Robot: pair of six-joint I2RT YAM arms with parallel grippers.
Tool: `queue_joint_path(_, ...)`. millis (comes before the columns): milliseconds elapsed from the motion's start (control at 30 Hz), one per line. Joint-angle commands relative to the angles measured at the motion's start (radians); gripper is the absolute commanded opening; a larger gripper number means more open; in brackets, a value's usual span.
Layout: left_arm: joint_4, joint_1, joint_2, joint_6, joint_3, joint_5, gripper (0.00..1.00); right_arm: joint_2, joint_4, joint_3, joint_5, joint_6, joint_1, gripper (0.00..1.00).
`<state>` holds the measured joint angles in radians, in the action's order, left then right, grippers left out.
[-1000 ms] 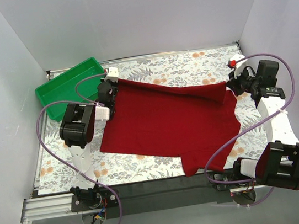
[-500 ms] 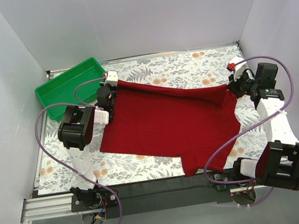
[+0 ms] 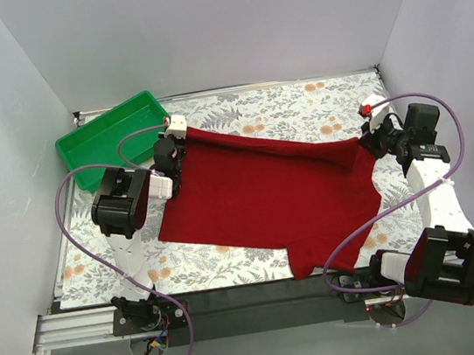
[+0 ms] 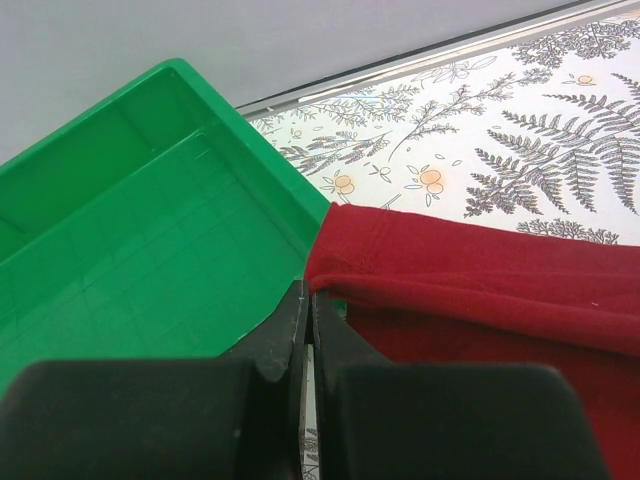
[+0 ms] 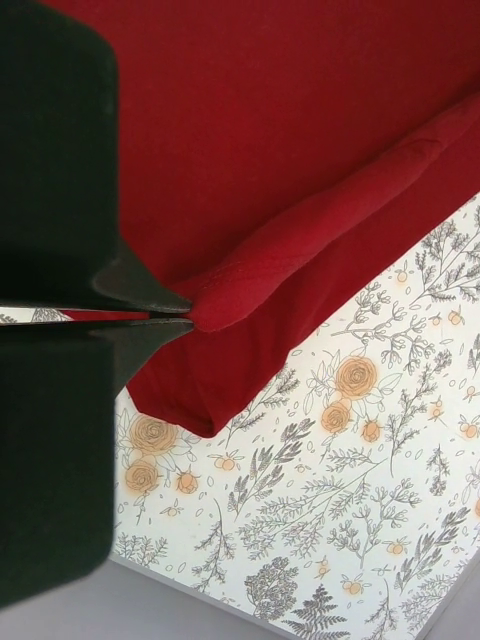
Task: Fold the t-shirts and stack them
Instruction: Fold the tshirt
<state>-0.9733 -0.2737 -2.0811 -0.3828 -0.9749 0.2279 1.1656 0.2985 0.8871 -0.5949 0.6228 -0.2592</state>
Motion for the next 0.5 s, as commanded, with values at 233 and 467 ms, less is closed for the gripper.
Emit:
queue_joint_path(233,-0.022,0.01,0.096,-0.013,0.036,0.021,0.0,-0.034,0.005,-0.022,-0.011,0.028,-0.005,0.01)
queue_joint_path(467,-0.008,0.01,0.107,-0.024,0.051,0.022,0.0,-0.027,0.005,-0.025,-0.028,0.023,-0.005,0.01)
